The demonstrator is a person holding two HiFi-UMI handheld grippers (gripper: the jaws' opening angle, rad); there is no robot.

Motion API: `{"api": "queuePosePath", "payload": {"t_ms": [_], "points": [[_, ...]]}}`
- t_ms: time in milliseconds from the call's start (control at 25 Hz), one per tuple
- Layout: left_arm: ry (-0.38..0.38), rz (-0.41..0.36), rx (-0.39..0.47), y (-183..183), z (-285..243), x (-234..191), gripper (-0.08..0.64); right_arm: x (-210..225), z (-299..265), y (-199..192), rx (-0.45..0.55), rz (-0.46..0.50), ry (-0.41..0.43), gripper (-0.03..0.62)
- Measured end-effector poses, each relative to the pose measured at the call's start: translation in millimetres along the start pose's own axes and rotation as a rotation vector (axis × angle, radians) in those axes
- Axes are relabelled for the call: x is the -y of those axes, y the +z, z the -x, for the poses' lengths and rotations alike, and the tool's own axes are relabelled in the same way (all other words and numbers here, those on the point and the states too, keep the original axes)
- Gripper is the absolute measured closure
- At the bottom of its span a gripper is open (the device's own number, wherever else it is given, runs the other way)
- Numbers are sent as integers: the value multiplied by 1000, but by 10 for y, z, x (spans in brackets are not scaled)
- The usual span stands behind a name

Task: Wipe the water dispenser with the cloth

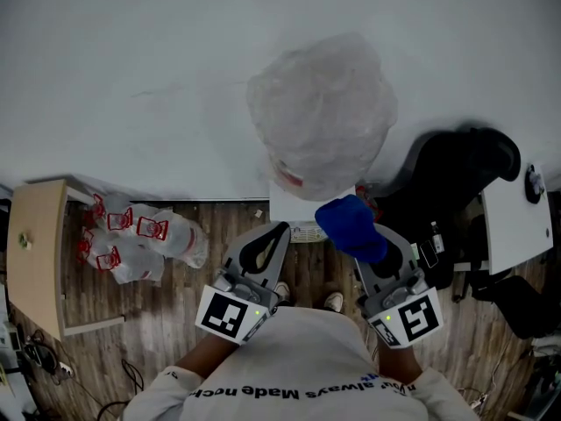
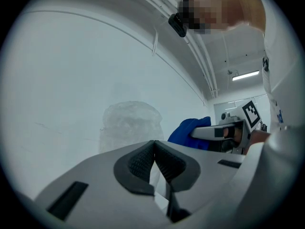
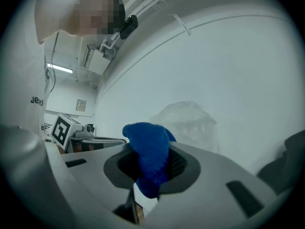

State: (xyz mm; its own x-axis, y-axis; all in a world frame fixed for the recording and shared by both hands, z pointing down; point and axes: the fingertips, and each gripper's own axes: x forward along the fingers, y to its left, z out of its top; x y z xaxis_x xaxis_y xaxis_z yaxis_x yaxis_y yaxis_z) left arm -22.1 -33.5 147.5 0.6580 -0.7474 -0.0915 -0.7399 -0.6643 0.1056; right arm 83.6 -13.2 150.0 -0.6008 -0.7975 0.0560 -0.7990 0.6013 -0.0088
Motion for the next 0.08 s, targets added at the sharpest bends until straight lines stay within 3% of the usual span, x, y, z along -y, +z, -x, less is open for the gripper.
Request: {"api": "queuePosePath", "payload": {"t_ms": [80], "points": [[-1, 2, 2, 2, 33, -28, 540, -39, -19, 11, 0, 5, -1, 512]]}}
